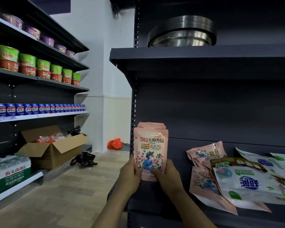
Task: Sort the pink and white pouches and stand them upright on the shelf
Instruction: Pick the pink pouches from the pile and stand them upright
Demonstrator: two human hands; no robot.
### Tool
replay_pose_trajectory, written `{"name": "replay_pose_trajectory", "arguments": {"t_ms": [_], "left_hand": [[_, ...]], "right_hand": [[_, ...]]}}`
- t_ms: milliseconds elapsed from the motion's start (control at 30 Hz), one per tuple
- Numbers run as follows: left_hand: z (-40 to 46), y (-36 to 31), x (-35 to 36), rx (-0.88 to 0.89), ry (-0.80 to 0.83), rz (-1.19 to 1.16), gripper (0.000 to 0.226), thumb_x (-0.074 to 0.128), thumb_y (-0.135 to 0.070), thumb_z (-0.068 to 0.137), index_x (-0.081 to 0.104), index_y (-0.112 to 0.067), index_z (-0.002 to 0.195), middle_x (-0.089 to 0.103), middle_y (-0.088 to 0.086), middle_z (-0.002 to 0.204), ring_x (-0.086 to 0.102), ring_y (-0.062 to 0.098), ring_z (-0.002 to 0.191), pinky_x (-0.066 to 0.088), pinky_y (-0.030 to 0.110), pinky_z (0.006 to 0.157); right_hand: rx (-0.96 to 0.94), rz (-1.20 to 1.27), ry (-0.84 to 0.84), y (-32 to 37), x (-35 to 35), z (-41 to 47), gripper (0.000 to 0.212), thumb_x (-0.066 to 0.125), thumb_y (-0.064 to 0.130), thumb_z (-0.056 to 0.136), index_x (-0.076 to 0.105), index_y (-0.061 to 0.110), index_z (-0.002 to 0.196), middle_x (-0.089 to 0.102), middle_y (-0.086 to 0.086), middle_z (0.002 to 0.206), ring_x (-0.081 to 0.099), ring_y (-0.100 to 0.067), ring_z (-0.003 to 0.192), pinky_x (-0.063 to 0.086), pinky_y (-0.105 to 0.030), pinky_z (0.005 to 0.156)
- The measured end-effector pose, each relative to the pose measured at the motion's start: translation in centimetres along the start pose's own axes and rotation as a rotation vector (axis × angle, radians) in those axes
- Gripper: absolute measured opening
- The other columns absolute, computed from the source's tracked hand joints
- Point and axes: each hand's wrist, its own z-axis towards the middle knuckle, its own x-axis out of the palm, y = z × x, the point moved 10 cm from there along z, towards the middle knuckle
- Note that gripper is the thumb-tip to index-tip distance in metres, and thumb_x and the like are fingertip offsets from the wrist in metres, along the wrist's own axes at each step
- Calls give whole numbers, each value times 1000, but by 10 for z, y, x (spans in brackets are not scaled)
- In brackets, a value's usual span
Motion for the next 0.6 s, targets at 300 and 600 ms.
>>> {"name": "replay_pose_trajectory", "arguments": {"t_ms": [300, 600], "left_hand": [[1, 2, -1, 15, -30, 54, 42, 49, -10, 93, 40, -15, 134, 62, 4, 124, 59, 15, 111, 44, 15, 81], [-1, 4, -4, -1, -60, 89, 32, 44, -8, 94, 49, -12, 126, 66, 7, 116, 61, 19, 105, 42, 17, 76]], "right_hand": [[6, 4, -8, 0, -1, -4, 26, 61, 10, 88, 47, 9, 110, 61, -9, 118, 56, -12, 89, 42, -8, 54], [-25, -102, 11, 7, 0, -10, 29, 56, 13, 91, 44, 7, 117, 59, -10, 124, 59, -17, 101, 41, -5, 50]]}}
